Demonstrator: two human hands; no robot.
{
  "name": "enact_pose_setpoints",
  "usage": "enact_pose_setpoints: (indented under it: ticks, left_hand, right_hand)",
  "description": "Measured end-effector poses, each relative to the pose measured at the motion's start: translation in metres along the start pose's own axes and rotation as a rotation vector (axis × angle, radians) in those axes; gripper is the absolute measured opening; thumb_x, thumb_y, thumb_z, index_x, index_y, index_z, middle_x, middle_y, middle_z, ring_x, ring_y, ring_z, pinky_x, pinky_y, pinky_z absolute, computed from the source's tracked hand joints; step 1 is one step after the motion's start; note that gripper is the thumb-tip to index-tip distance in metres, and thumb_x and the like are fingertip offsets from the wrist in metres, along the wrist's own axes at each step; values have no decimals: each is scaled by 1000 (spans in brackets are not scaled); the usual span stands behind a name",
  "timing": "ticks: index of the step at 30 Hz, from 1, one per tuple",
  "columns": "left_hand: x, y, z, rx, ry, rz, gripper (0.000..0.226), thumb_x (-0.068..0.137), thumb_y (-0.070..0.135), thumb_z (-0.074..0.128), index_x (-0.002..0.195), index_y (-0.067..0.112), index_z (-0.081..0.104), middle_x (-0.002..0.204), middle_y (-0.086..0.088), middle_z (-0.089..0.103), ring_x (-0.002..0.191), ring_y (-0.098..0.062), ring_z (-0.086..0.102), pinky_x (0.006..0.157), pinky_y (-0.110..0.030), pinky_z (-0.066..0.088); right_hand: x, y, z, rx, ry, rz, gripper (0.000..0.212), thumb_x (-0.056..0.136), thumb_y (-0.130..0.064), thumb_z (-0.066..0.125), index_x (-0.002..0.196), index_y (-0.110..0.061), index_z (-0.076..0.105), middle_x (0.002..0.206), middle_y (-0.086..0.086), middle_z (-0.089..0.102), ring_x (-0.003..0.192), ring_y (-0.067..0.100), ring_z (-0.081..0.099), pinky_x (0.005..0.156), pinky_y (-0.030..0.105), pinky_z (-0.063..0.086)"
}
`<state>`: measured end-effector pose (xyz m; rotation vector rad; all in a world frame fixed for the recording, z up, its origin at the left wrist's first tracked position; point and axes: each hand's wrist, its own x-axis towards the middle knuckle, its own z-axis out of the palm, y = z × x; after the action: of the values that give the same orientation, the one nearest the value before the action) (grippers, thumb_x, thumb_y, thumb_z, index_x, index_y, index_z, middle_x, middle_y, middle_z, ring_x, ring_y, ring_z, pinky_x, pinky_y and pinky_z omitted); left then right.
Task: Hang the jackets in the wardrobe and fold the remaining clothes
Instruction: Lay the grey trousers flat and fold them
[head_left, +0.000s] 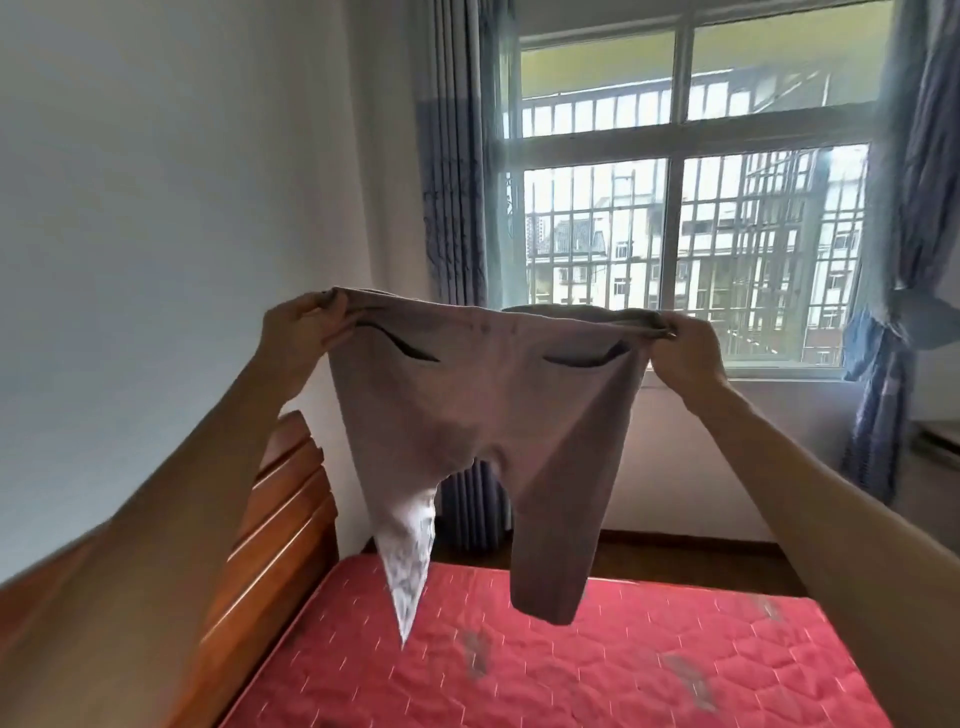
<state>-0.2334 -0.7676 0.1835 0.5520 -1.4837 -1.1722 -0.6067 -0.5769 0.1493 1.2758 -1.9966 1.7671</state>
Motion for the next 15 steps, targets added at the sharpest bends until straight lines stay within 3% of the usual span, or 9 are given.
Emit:
enact_pose_setpoints:
  ticks: [2, 4, 7, 9, 12, 13, 15]
  left_hand:
    - [-40, -20, -13, 32, 7, -68, 29, 95, 13, 65, 115, -7, 66, 120, -24, 68, 113, -32, 67, 103, -40, 51]
    - [-90, -48, -26, 49, 22, -144, 13, 95, 7, 63, 98, 0, 74, 101, -15, 76, 97, -23, 73, 95, -36, 55]
    - [-178, -106, -43, 66, 84, -292, 50, 94, -12, 51, 63, 17, 78, 66, 9, 74, 64, -2, 71, 72, -22, 60]
    - [-246, -150, -57, 113, 126, -409, 41, 90, -14, 55, 69, 15, 75, 60, 11, 71, 59, -3, 67, 62, -14, 57]
    - [-363, -225, -80, 159, 141, -623, 21, 89, -12, 60, 85, 6, 69, 66, 4, 74, 59, -6, 68, 60, -15, 57]
    - [-407, -249, -87, 175, 131, -703, 18, 89, -11, 61, 88, 6, 69, 70, 2, 75, 60, -5, 69, 62, -18, 57]
    - [-492, -288, -97, 194, 115, -863, 14, 88, -8, 64, 87, 5, 70, 76, -5, 75, 64, -7, 70, 66, -23, 56]
  right_hand:
    - [-44, 22, 5, -21, -79, 37, 30, 81, 4, 57, 89, -20, 73, 76, 5, 67, 74, 20, 57, 59, 24, 40]
    - [-96, 48, 9, -27, -143, 62, 37, 82, 3, 60, 90, -30, 71, 78, -1, 68, 78, 19, 60, 63, 24, 42]
    - [-194, 89, 10, -43, -247, 64, 40, 74, 4, 63, 97, -26, 77, 90, -1, 72, 87, 15, 64, 72, 12, 43]
    - [-268, 125, 8, -91, -294, 86, 38, 72, 7, 66, 100, -15, 78, 96, 4, 74, 90, 15, 64, 75, 11, 40]
    - [-390, 187, -4, -149, -419, 254, 38, 72, 8, 66, 101, -13, 78, 102, 7, 75, 95, 23, 69, 80, 25, 47]
    - [-431, 206, -12, -174, -470, 325, 40, 71, 9, 66, 101, -14, 79, 102, 6, 76, 95, 24, 69, 80, 23, 47]
    - [-512, 238, -30, -217, -551, 442, 44, 68, 16, 66, 97, -14, 80, 100, 4, 76, 96, 19, 69, 76, 3, 39]
